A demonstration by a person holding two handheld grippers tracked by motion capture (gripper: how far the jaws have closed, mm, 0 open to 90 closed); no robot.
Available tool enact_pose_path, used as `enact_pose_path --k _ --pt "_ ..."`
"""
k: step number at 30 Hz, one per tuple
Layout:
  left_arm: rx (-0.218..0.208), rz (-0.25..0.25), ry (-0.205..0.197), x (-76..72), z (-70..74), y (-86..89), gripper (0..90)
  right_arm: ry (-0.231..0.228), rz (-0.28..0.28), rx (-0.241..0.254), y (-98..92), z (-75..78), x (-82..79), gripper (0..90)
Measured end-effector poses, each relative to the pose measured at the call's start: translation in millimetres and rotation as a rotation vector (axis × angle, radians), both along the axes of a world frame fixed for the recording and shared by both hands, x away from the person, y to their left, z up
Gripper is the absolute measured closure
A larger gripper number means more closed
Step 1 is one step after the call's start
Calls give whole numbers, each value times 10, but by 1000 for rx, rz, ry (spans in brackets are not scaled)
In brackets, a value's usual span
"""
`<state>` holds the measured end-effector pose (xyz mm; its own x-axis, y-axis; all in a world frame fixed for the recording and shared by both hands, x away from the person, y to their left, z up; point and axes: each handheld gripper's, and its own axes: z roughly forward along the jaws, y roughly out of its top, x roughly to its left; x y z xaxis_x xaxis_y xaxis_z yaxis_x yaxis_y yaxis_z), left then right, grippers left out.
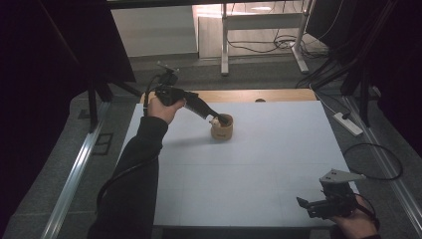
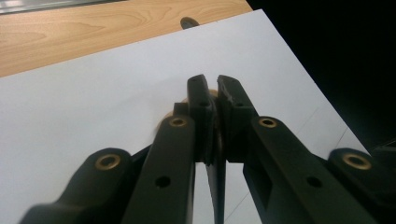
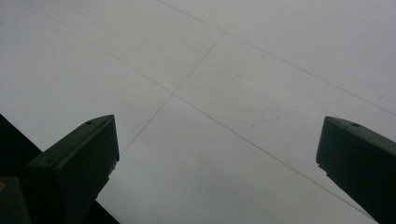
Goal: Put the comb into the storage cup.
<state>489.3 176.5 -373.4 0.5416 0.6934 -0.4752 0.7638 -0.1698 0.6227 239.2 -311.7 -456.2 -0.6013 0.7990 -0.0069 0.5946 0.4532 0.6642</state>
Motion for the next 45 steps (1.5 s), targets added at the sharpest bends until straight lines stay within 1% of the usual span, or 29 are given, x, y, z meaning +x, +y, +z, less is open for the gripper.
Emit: enact_pose_path --k 10,20,24,31,36,40,45 --pt "0 8 11 27 -73 -19 834 0 0 2 -2 2 -1 0" --pt "5 6 20 44 -150 -40 834 -3 -3 4 -7 3 -1 0" --pt "-3 4 29 54 -190 -58 833 -2 -4 4 -6 3 0 0" --pt "-16 8 27 51 -219 -55 831 0 -2 2 -3 1 0 0" --pt "-37 11 15 47 -258 -38 824 0 -2 0 -1 1 0 0" --pt "-33 13 1 41 -262 -39 814 0 -2 0 -1 0 0 0" --pt "-27 22 -33 21 -271 -31 731 1 1 -1 0 -1 1 0"
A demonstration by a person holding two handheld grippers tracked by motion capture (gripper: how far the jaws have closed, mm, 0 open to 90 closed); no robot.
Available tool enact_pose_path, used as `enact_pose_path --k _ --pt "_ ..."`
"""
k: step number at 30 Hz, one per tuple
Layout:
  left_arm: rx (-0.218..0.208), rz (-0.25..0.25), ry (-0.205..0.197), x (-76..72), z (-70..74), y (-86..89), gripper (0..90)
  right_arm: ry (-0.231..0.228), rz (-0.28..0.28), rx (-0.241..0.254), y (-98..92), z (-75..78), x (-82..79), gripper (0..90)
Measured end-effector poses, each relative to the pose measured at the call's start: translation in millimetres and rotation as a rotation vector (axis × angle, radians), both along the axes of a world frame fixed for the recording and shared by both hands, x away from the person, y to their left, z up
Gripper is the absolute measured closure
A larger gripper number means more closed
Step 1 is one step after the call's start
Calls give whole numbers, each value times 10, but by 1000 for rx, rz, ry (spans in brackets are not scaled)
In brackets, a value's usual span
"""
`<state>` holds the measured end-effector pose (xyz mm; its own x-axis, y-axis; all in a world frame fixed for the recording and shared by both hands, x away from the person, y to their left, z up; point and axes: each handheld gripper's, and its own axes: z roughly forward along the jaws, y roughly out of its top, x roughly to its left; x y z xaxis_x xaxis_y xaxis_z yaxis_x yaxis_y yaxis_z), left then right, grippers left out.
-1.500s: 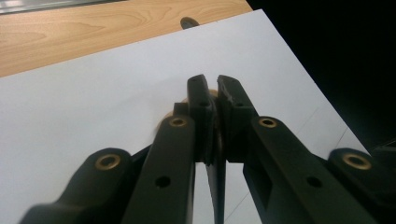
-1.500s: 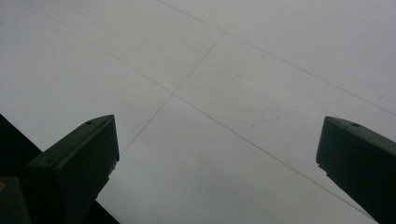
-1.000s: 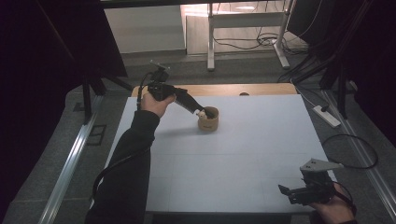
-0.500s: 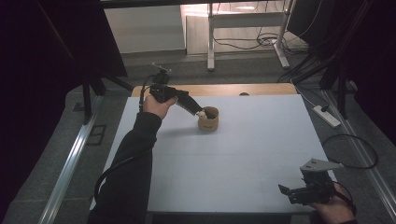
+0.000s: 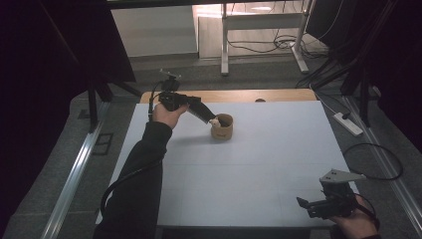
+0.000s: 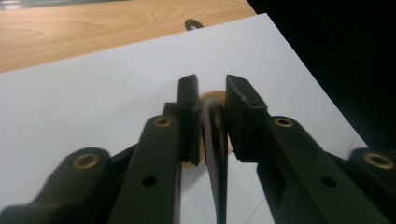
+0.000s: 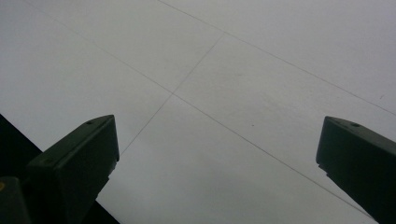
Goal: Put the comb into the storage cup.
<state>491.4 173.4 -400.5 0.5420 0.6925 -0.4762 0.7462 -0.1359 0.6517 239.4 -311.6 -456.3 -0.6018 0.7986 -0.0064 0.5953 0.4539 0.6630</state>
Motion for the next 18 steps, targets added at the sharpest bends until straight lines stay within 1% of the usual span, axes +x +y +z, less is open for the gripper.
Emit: enact_pose_path --k 2,7,9,12,16,17,18 --pt "1 6 -10 -6 -14 0 693 1 1 -1 2 -1 0 0" --pt "8 13 -59 -25 -34 22 569 0 1 -1 1 0 -1 0" --pt "10 13 -72 -38 -26 27 544 0 1 -1 1 0 -1 0" --pt "21 13 -97 -61 -12 35 488 1 0 -1 0 0 0 0" --pt "46 17 -131 -91 -6 27 377 2 0 -3 2 -1 1 0" --pt "53 21 -145 -102 -7 22 352 2 1 -3 2 -1 2 0" --pt "53 24 -153 -112 -9 18 318 2 1 -4 3 -1 2 0"
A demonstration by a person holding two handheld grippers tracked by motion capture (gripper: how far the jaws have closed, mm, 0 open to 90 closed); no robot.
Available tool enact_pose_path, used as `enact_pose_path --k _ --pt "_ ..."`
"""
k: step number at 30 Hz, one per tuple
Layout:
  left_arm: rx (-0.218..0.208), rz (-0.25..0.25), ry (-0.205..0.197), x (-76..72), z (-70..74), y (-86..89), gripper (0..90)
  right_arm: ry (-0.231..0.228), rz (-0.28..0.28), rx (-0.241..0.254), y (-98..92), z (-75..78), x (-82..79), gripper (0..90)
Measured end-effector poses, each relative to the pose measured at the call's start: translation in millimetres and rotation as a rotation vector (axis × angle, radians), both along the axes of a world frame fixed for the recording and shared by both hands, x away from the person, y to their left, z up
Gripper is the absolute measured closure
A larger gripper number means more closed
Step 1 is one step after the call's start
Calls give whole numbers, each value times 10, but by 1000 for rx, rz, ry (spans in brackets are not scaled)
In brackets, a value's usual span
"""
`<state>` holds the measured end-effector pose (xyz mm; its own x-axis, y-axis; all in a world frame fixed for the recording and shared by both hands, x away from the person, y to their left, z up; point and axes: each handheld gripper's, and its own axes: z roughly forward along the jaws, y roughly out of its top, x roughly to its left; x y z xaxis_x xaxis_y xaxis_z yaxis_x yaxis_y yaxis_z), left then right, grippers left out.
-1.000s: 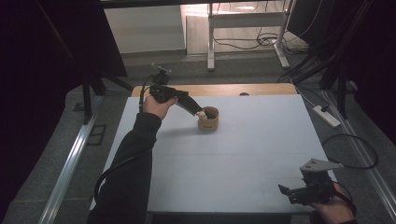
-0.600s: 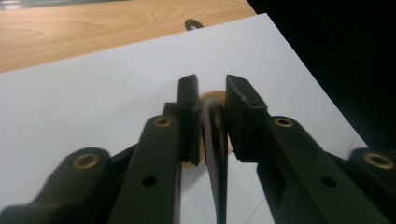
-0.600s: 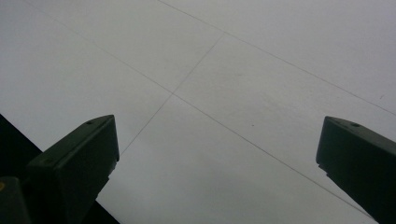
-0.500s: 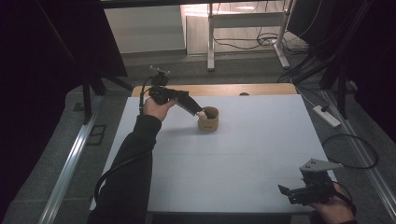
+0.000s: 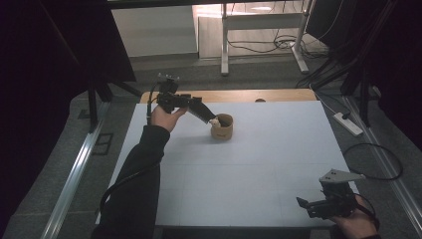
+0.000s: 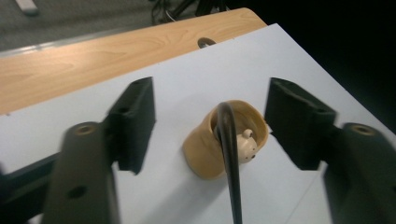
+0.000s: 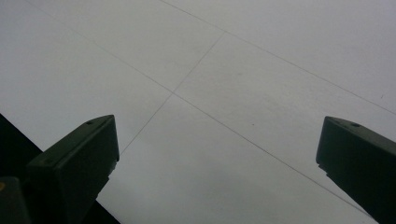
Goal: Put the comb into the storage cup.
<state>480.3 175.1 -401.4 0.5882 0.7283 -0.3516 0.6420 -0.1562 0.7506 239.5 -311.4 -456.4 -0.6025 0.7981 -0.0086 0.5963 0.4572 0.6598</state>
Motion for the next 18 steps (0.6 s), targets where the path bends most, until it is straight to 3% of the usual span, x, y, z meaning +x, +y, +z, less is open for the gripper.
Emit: enact_pose_path --k 3,6,12,18 --pt "-6 -3 -18 -23 -7 -7 247 -1 0 0 1 0 -1 0" --pt "23 -3 -38 -45 -11 -15 159 -1 0 1 0 0 -3 0" --pt "10 -4 -81 -103 -11 16 92 -2 -2 1 0 1 -4 0" --pt "17 -4 -95 -187 -16 45 7 -4 -4 1 -2 2 -8 0"
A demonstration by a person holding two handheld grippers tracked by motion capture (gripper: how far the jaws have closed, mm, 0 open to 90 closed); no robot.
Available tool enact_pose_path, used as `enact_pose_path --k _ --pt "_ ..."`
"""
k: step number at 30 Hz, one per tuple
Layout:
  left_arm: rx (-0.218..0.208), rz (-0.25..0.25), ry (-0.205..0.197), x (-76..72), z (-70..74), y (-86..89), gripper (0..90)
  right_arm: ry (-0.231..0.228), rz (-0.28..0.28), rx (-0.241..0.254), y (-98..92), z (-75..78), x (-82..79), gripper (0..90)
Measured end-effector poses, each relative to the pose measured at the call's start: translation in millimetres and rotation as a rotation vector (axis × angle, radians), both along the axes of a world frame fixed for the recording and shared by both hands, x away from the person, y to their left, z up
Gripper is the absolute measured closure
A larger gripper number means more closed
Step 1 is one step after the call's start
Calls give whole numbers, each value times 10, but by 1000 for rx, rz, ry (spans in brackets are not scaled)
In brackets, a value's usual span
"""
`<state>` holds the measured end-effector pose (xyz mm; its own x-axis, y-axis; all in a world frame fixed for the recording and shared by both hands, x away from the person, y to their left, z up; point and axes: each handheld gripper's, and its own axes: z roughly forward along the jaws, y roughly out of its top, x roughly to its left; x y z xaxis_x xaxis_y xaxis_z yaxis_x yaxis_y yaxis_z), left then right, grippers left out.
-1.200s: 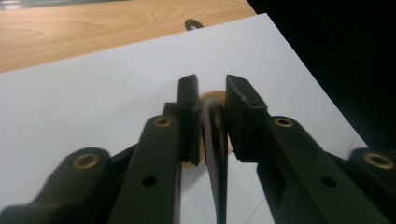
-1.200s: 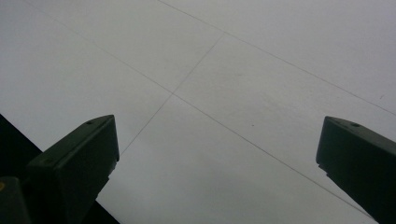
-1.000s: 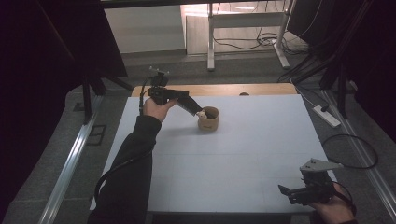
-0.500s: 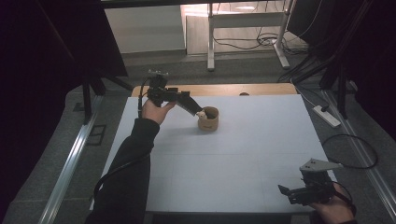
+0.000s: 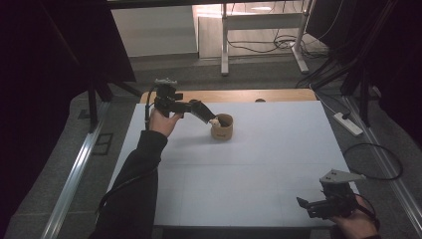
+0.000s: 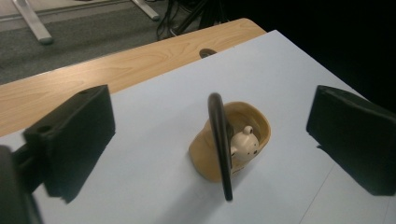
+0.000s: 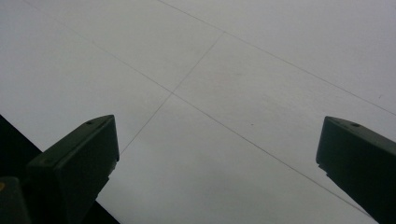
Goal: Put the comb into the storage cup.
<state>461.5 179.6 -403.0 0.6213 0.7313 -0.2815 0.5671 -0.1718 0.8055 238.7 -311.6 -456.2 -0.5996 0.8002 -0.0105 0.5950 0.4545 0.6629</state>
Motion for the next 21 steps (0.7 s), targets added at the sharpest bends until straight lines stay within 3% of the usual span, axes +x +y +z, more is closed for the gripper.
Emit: enact_pose_path --k 5,14,18,21 --pt "54 -13 -24 -90 -19 23 2 2 -1 -3 1 -1 0 0" --pt "47 -3 -43 -206 -77 118 0 1 -1 -8 4 -3 -2 0" --pt "34 -21 -22 -243 -108 141 0 1 -1 -9 5 -2 -3 0" --pt "43 -22 -27 -272 -130 149 0 1 -2 -11 7 -3 -3 0"
